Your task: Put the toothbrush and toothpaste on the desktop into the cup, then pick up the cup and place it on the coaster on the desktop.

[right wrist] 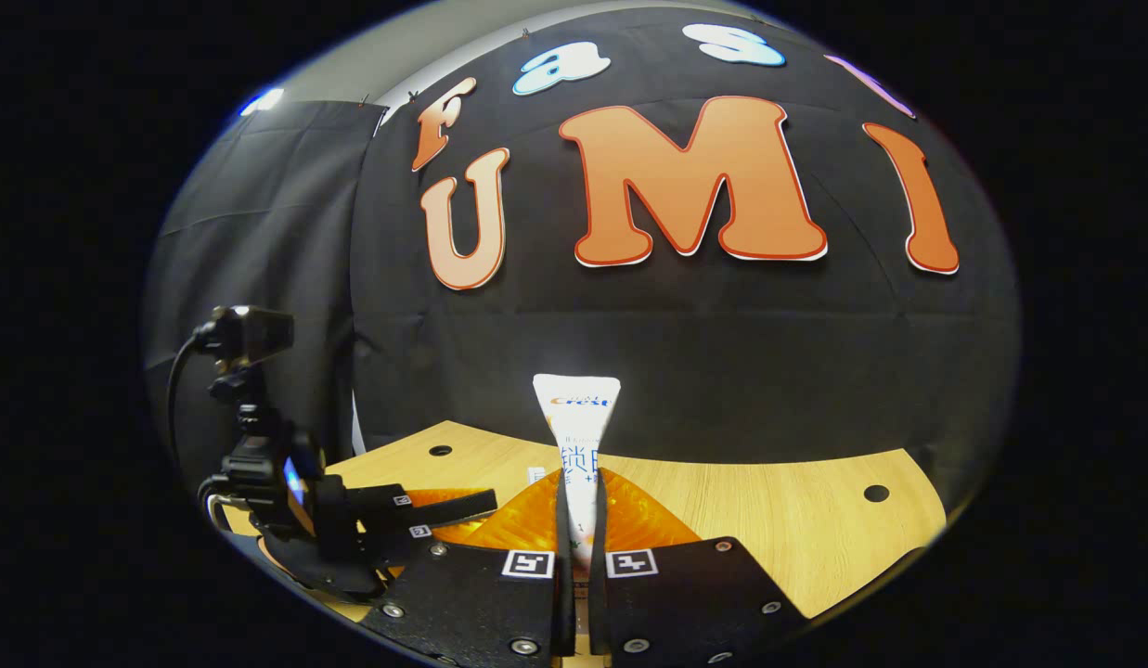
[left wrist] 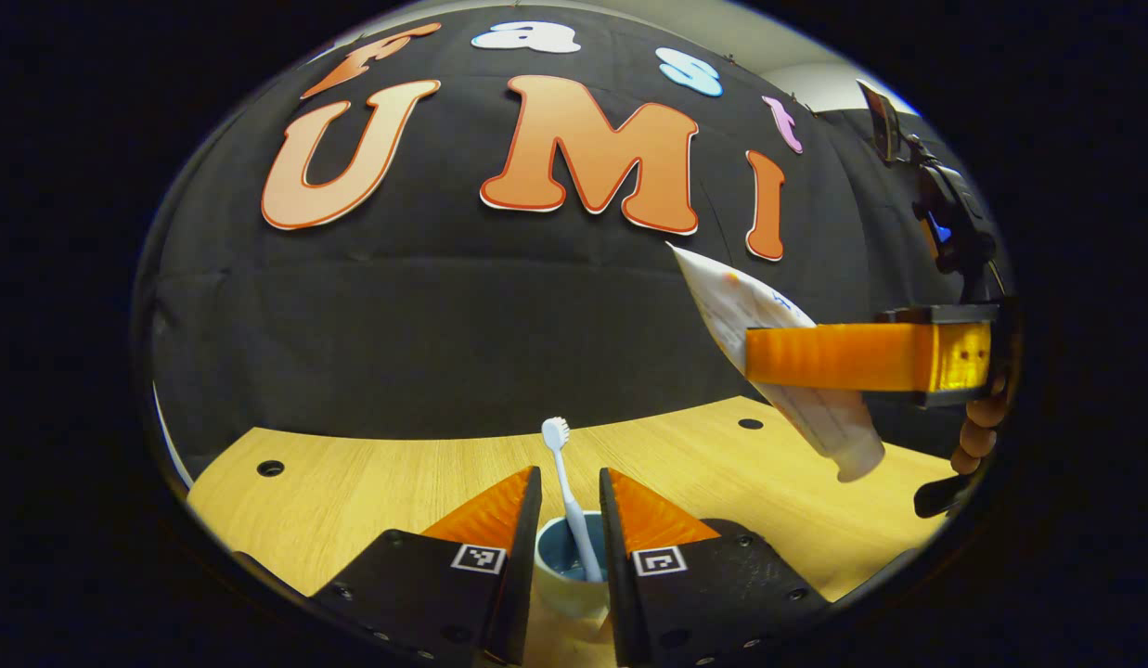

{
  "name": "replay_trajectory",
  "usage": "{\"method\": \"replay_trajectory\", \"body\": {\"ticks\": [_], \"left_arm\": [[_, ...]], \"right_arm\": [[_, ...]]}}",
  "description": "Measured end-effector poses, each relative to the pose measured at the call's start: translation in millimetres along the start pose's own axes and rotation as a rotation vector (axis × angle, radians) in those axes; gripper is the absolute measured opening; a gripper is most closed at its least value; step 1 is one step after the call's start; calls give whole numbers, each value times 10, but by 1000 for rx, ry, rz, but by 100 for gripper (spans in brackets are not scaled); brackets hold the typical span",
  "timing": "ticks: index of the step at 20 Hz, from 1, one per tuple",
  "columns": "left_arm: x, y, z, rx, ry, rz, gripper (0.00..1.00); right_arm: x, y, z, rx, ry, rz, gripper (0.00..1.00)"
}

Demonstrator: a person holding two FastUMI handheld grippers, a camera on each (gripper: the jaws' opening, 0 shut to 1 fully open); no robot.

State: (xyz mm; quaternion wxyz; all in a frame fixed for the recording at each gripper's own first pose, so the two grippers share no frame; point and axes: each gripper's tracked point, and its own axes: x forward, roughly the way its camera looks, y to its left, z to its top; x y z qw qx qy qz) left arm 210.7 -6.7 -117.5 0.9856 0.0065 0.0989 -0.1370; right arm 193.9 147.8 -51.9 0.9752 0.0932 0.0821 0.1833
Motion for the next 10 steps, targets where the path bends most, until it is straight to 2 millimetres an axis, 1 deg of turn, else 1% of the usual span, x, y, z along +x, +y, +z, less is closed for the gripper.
{"method": "replay_trajectory", "body": {"ticks": [1,2,5,6,7,8,9,10], "left_arm": [[-75,36,26,-6,-4,3,38],[-178,91,67,-13,-10,6,40],[-431,158,130,-11,-10,17,65],[-513,157,137,-4,-9,17,70],[-602,167,151,7,-10,19,78],[-692,182,150,19,-12,25,85],[-791,191,149,34,-7,29,95],[-883,214,150,46,-7,39,97]], "right_arm": [[26,25,18,3,-7,2,6],[43,68,51,11,-20,7,6],[121,188,136,33,-58,19,6],[141,221,161,42,-71,22,6],[171,251,173,50,-81,24,6],[197,284,191,59,-92,29,6],[226,304,219,68,-104,31,6],[257,324,228,73,-114,32,6]]}}
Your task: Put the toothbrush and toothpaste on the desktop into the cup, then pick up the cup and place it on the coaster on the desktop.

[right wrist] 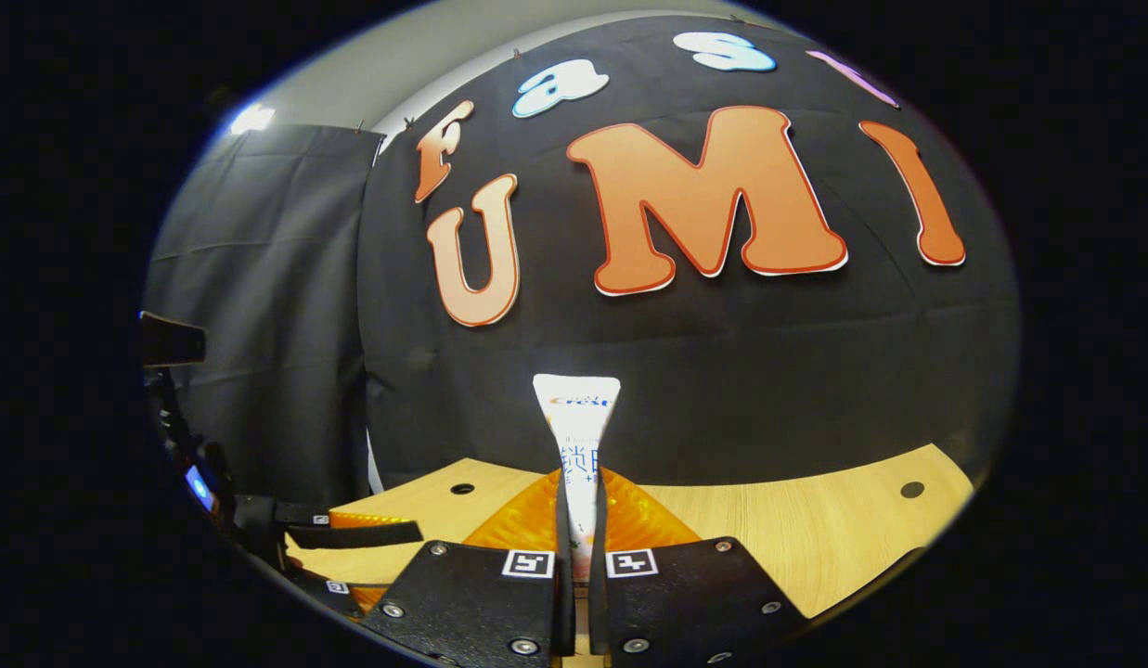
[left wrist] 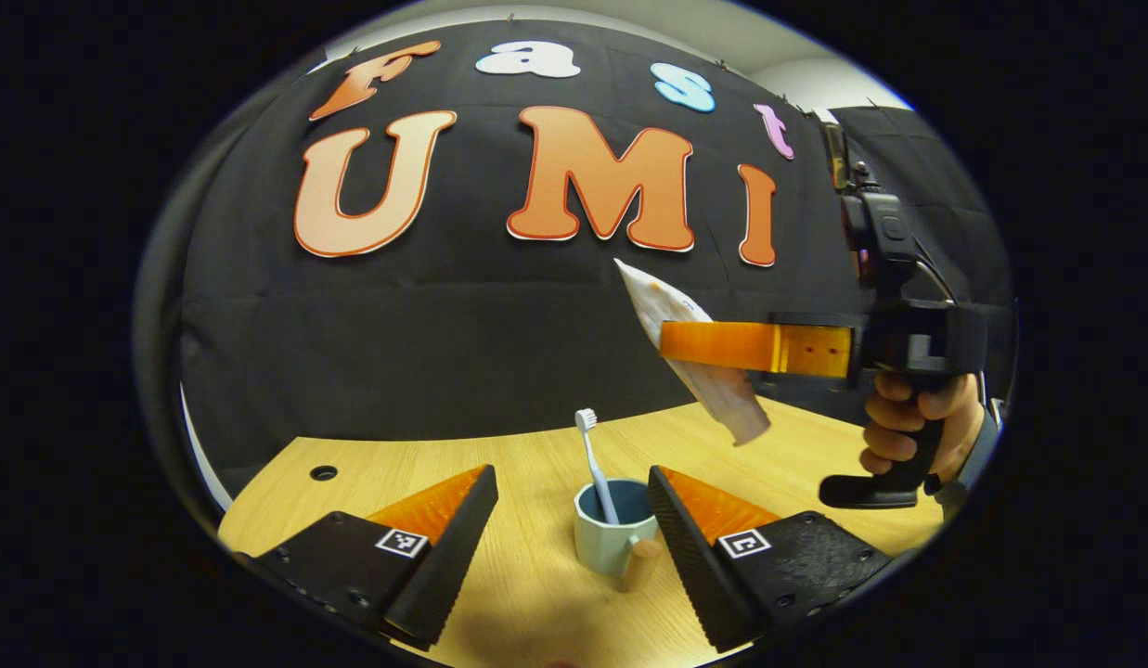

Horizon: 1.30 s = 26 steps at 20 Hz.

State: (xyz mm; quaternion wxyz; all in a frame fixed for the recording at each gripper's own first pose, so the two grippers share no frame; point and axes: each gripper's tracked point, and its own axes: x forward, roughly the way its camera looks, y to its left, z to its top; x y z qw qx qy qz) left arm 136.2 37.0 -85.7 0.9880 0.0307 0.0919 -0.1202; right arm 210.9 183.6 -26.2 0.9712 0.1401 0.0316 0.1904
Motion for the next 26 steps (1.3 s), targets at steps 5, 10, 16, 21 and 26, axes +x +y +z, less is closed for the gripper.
{"method": "replay_trajectory", "body": {"ticks": [5,10,16,21,26], "left_arm": [[-362,81,-59,-27,14,8,97],[-628,228,-72,-40,11,45,97],[-806,270,-188,-50,21,69,98],[-852,316,-259,-55,35,90,98],[-898,289,-333,-51,47,102,97]], "right_arm": [[135,62,2,29,-21,3,7],[253,112,-90,44,-31,20,7],[412,176,-335,55,-5,32,7],[504,165,-663,20,37,19,7],[494,89,-891,-14,72,-9,12]]}}
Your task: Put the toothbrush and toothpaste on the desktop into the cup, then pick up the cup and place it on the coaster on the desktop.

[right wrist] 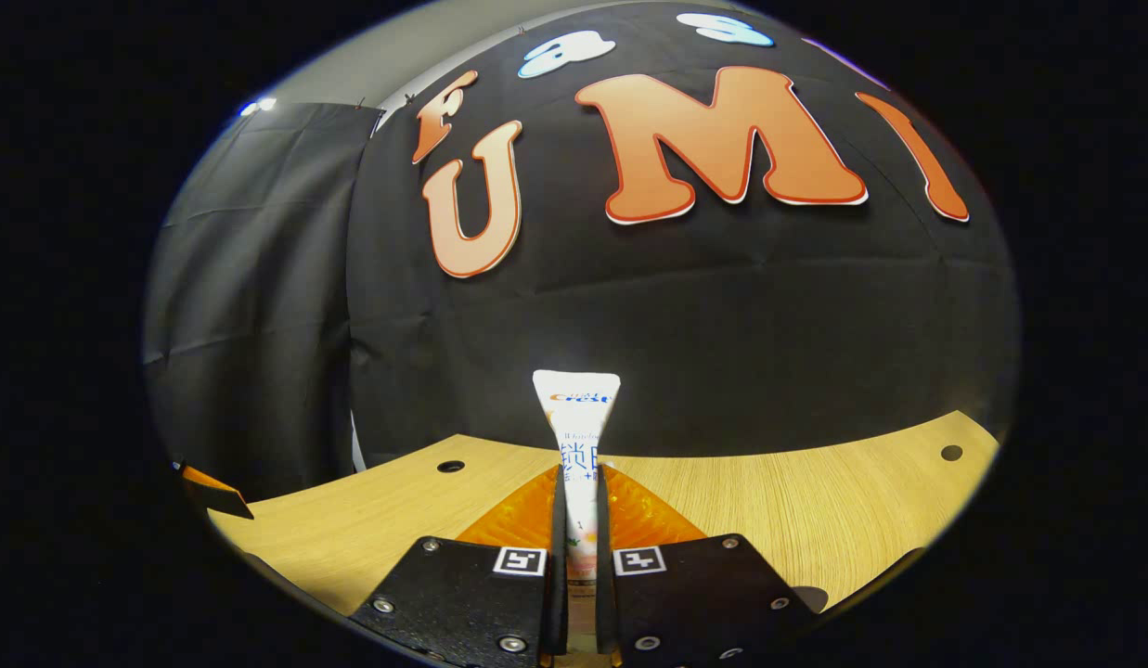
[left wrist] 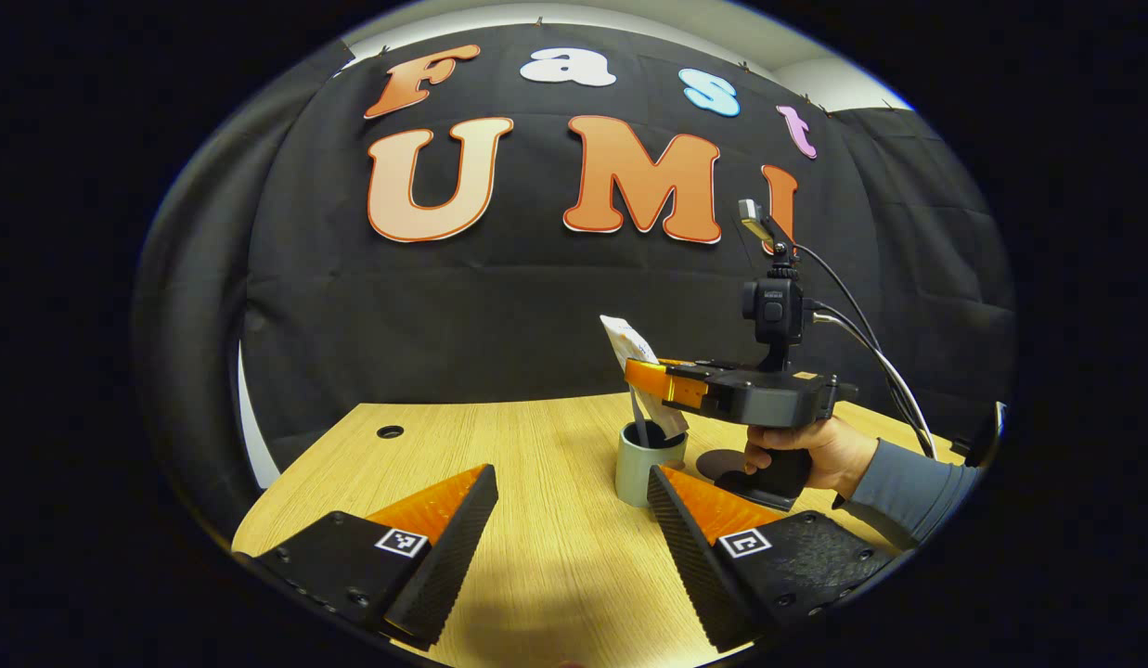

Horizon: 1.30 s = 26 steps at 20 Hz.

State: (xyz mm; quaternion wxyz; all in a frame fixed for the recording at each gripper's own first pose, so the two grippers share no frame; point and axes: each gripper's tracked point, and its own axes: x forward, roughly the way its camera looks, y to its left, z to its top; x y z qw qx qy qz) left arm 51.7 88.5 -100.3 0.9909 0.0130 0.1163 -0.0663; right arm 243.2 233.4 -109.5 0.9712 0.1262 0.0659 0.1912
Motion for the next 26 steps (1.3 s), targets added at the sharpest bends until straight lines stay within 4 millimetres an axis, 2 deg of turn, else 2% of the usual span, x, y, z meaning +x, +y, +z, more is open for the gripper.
{"method": "replay_trajectory", "body": {"ticks": [2,4,8,11,15,17,18,19,20,21,22,24,26], "left_arm": [[43,-79,-22,-66,8,-22,98],[31,-138,-72,-125,21,-35,97],[68,-190,-93,-137,23,-30,98],[138,-273,-88,-162,48,-38,97],[213,-374,-158,-179,102,-52,98],[264,-440,-137,-162,116,-51,98],[307,-453,-103,-152,124,-51,98],[351,-483,-71,-147,132,-52,98],[391,-511,-79,-144,149,-54,98],[436,-535,-68,-144,166,-57,98],[486,-568,-87,-145,190,-57,98],[594,-630,-93,-155,229,-60,98],[727,-653,-119,-161,273,-53,98]], "right_arm": [[-38,-39,3,26,4,-15,15],[-100,-36,93,31,-21,-20,16],[-243,-102,238,5,-53,-33,14],[-363,-172,273,6,-47,-37,14],[-593,-249,407,-5,-36,-38,16],[-725,-284,476,-31,-22,-43,27],[-801,-305,503,-43,-13,-45,35],[-890,-316,549,-50,-7,-41,36],[-967,-331,587,-57,2,-39,53],[-1064,-334,642,-63,4,-32,59],[-1158,-357,687,-72,9,-33,70],[-1336,-394,784,-99,17,-32,81],[-1539,-441,900,-121,19,-30,87]]}}
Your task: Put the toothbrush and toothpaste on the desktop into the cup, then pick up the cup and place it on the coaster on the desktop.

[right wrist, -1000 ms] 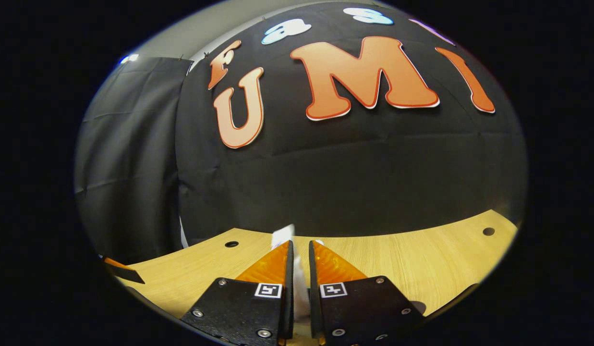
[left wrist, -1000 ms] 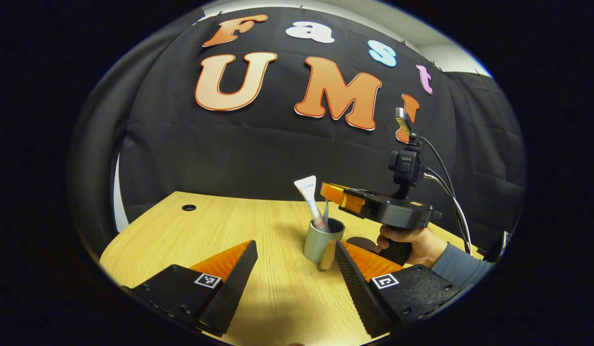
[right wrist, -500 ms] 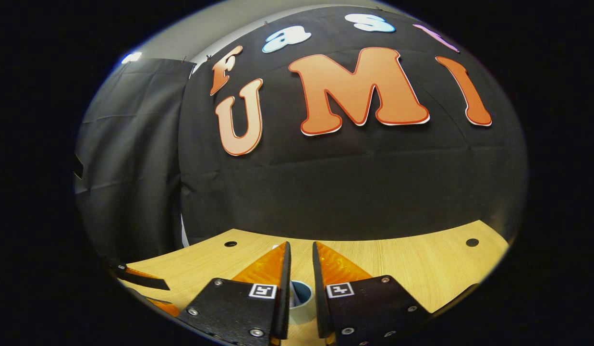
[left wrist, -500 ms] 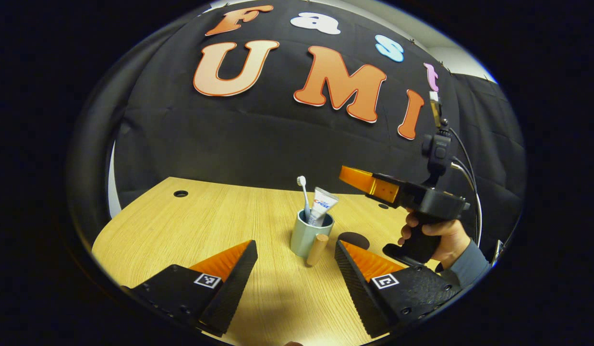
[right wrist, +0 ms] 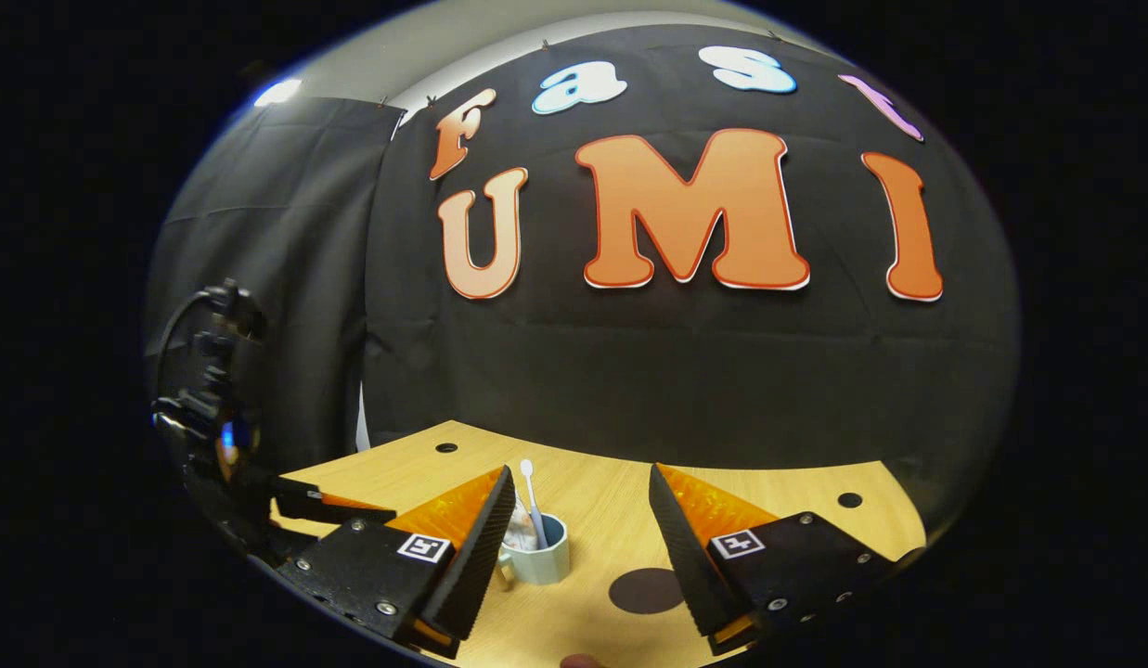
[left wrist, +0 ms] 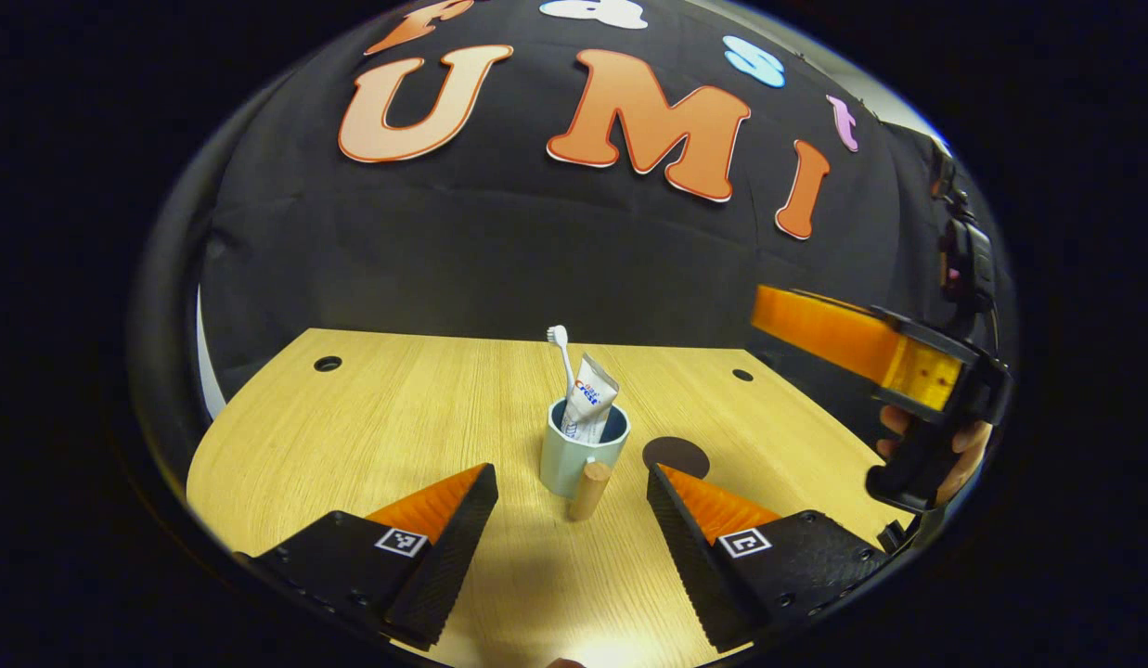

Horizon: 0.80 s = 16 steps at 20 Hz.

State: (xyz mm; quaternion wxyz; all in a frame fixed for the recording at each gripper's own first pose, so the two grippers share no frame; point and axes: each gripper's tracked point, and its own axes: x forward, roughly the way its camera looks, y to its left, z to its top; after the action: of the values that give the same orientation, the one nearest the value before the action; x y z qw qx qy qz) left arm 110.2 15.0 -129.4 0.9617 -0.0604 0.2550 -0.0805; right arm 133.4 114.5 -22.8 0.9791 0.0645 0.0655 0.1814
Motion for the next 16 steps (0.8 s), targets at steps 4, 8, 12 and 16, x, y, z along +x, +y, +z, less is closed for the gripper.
{"method": "replay_trajectory", "body": {"ticks": [4,8,12,16], "left_arm": [[293,-60,-90,33,108,-8,97],[495,-153,-175,26,192,-28,98],[670,-167,-242,33,291,15,98],[843,-165,-355,4,422,39,98]], "right_arm": [[-280,-116,86,-4,12,17,92],[-485,-280,43,-14,32,17,94],[-692,-371,-43,-28,55,25,95],[-947,-460,-126,-52,83,29,96]]}}
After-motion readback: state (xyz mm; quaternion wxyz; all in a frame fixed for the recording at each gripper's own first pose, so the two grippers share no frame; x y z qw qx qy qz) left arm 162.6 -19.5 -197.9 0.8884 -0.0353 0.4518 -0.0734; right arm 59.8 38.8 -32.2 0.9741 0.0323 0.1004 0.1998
